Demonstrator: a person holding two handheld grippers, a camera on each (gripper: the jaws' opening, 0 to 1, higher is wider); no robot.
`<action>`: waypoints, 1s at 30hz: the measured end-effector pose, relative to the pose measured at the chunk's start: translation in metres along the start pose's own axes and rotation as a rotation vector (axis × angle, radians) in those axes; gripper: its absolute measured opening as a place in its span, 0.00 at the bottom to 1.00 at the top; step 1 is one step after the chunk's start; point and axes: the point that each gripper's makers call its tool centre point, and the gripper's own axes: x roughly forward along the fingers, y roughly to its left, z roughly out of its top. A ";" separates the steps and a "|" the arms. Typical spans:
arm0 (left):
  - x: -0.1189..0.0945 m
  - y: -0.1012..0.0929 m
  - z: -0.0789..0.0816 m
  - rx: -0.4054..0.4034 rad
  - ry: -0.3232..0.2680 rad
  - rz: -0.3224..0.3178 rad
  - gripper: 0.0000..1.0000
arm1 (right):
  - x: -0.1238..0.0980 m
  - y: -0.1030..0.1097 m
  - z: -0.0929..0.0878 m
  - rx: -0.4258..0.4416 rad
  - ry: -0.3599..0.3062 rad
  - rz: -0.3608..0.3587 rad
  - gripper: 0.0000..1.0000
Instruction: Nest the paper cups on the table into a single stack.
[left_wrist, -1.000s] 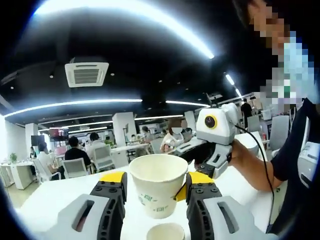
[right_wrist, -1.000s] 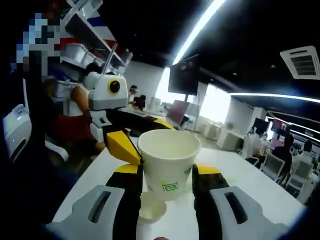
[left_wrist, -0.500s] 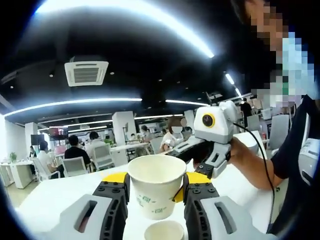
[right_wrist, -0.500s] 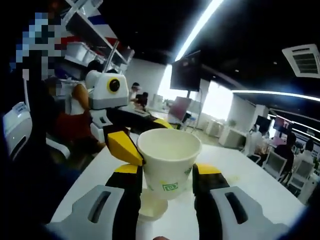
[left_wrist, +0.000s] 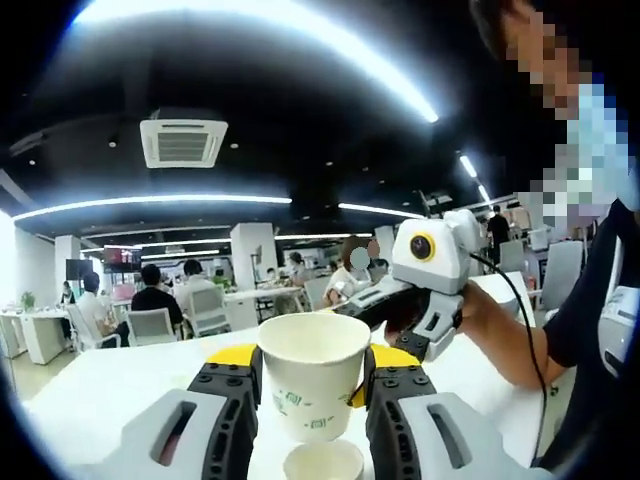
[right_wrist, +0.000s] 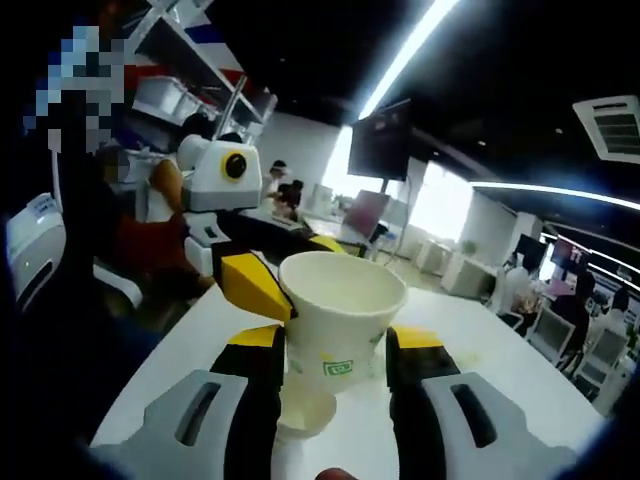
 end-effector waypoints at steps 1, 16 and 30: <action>0.000 0.000 -0.001 -0.003 0.000 0.002 0.43 | 0.000 0.000 0.000 -0.001 0.002 0.000 0.43; -0.006 0.006 -0.011 -0.043 0.004 0.029 0.43 | -0.016 0.000 -0.008 -0.030 0.030 0.050 0.39; -0.008 0.004 -0.033 -0.082 0.031 0.033 0.42 | -0.015 -0.004 -0.018 0.012 0.037 0.078 0.27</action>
